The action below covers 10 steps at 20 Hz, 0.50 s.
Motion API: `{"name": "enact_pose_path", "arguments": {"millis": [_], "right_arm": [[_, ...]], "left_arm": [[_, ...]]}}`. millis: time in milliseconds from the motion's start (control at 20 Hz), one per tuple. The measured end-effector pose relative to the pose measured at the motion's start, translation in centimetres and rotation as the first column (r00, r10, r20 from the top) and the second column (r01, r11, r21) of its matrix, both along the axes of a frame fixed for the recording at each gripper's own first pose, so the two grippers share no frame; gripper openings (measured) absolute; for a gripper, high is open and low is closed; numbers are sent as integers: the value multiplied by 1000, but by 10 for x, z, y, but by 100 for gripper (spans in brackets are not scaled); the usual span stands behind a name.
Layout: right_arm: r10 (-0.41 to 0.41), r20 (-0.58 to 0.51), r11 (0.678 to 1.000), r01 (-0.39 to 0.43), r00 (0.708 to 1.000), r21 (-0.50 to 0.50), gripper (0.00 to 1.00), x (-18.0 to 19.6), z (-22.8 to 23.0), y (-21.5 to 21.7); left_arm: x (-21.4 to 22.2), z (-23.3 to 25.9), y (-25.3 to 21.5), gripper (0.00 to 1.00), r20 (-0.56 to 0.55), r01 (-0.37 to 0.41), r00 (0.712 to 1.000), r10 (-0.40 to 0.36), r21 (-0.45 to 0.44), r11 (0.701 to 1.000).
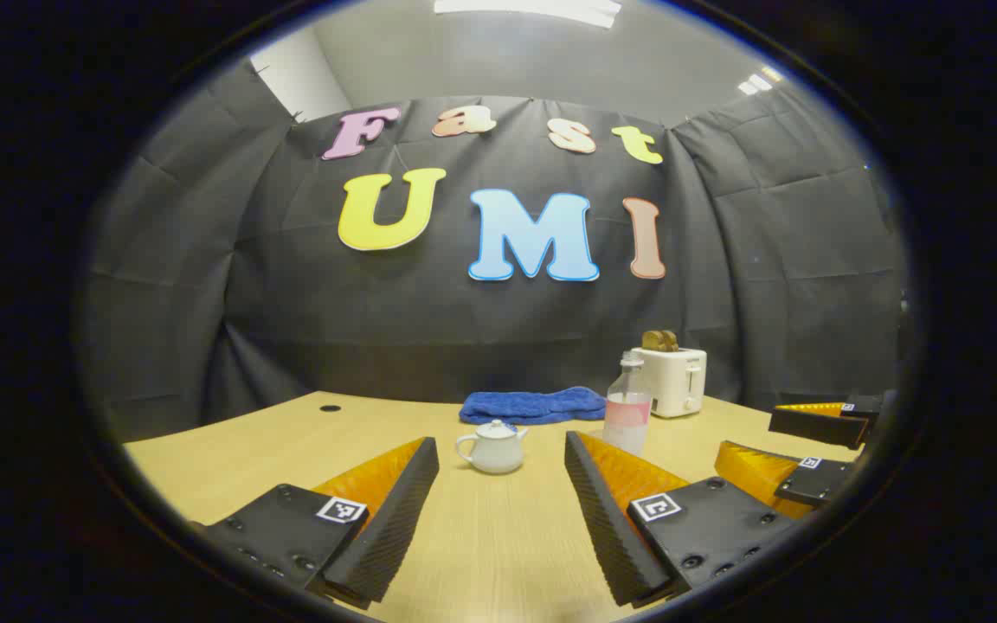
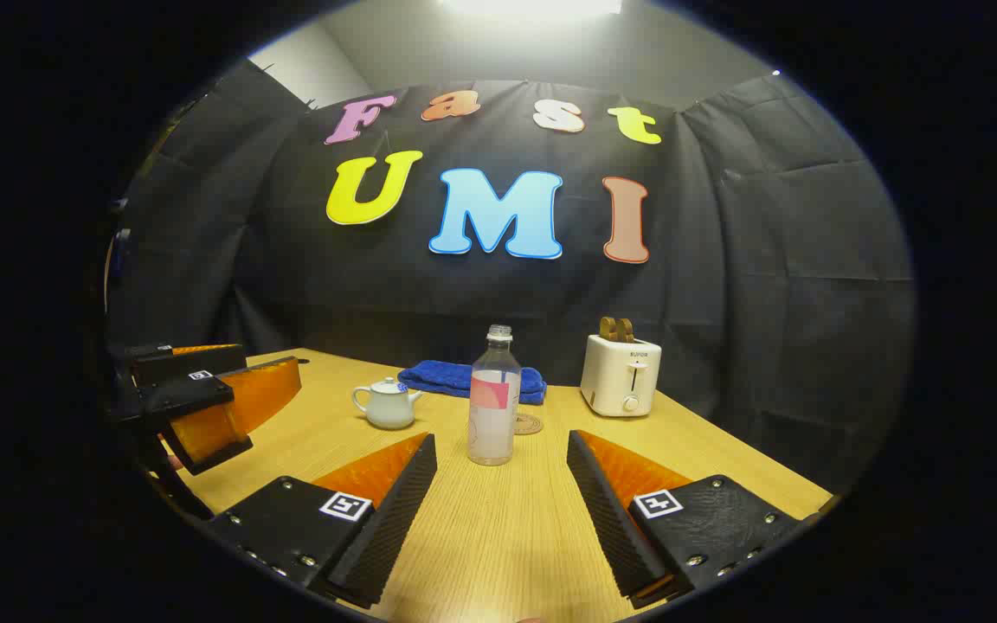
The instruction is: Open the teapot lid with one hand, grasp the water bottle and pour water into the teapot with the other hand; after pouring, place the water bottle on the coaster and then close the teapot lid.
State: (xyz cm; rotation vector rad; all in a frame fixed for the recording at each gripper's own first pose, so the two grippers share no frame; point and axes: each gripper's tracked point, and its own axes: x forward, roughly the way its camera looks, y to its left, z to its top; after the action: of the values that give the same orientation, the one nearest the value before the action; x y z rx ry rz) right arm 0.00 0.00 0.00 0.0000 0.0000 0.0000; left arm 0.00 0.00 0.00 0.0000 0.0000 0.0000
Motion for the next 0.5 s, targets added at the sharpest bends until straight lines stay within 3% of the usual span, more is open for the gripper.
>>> {"name": "enact_pose_path", "arguments": {"millis": [500], "right_arm": [[13,9,999,-13,1000,36,95,5,3,3]], "left_arm": [[5,-7,8,95,-14,-8,1000,8,-16,1000]]}}
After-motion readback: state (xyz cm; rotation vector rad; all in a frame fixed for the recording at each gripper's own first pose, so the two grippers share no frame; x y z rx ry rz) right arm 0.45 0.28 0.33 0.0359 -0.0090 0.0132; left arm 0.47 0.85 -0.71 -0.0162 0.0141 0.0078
